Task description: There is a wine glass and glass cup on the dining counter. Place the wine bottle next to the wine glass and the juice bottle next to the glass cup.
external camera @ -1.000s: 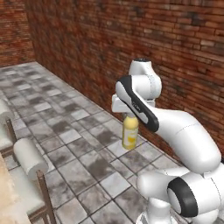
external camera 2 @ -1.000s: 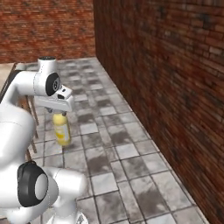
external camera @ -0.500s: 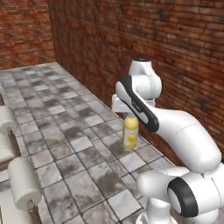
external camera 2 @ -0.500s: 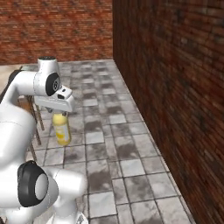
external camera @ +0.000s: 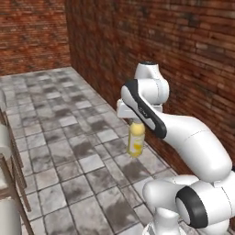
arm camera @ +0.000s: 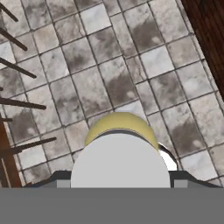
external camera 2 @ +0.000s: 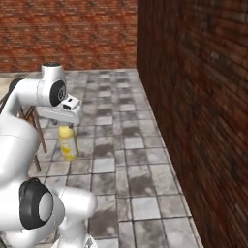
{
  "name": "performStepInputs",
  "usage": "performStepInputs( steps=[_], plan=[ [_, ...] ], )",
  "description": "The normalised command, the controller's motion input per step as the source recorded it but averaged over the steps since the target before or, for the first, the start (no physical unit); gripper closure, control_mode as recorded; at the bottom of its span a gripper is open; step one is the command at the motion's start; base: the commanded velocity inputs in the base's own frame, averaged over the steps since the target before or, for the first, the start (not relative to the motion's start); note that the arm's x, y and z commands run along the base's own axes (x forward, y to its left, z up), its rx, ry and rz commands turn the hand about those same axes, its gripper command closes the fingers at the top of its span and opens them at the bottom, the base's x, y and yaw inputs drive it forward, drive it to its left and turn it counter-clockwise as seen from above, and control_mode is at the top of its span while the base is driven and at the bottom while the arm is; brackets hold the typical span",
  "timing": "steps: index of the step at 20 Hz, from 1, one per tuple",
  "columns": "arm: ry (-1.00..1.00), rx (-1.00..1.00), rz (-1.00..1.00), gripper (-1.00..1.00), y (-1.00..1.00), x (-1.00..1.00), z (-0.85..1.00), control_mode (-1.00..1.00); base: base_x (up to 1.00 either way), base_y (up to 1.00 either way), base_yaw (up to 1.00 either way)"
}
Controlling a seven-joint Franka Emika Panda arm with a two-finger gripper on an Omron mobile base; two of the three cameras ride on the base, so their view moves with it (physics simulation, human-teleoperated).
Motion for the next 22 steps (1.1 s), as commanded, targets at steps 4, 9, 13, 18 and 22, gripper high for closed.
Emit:
performStepInputs(
  steps=[4,9,13,18,22],
  plan=[
    [0.00,0.00,0.00,1.00,0.00,0.00,0.00,1.00,0.81,-0.27,0.23],
    [0.00,0.00,0.00,1.00,0.00,0.00,0.00,1.00,0.78,-0.20,0.35],
    [0.00,0.00,0.00,1.00,0.00,0.00,0.00,1.00,0.72,-0.14,0.47],
    [0.00,0.00,0.00,1.00,0.00,0.00,0.00,1.00,0.72,-0.14,0.48],
    [0.00,0.00,0.00,1.00,0.00,0.00,0.00,1.00,0.72,-0.15,0.45]
  ],
)
